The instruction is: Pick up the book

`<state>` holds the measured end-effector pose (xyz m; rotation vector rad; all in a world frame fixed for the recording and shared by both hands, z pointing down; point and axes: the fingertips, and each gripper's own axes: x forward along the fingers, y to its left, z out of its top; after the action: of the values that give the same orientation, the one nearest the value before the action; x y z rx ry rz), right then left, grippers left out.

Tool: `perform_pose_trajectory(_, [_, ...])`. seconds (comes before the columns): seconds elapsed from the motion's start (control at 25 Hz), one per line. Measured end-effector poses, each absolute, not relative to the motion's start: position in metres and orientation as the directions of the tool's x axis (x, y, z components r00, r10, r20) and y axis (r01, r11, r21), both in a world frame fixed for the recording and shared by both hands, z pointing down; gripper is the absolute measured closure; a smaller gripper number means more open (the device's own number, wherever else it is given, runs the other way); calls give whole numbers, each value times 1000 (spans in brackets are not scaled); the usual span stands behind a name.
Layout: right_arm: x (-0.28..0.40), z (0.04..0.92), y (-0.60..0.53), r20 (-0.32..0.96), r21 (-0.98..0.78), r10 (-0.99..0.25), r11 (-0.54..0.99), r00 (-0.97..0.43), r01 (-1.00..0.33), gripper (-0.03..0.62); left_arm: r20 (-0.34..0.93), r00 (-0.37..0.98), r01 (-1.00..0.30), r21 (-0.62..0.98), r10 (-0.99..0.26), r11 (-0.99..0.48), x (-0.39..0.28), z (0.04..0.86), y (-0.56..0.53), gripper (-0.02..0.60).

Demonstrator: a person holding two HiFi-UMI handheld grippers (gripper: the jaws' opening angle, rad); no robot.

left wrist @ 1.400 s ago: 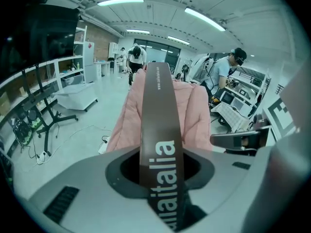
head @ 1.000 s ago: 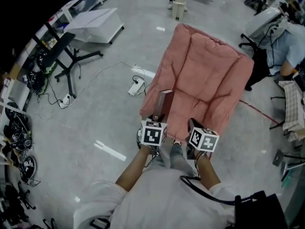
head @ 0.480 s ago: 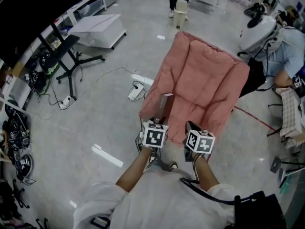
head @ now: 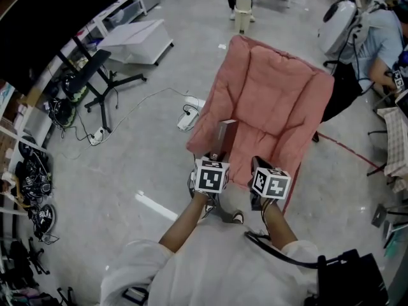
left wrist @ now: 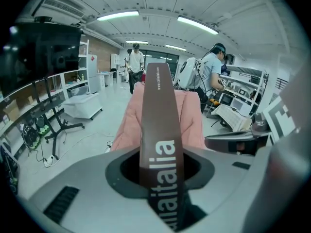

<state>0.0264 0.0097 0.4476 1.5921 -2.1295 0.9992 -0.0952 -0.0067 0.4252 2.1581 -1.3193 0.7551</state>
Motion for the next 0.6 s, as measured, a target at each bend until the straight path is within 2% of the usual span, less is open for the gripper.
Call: perform_pose_trajectory(0.6, [37,448,5,602,-338,-716,171,-352,-925,563,679,381,-906,141,-627,-398,-79,426,-10,437])
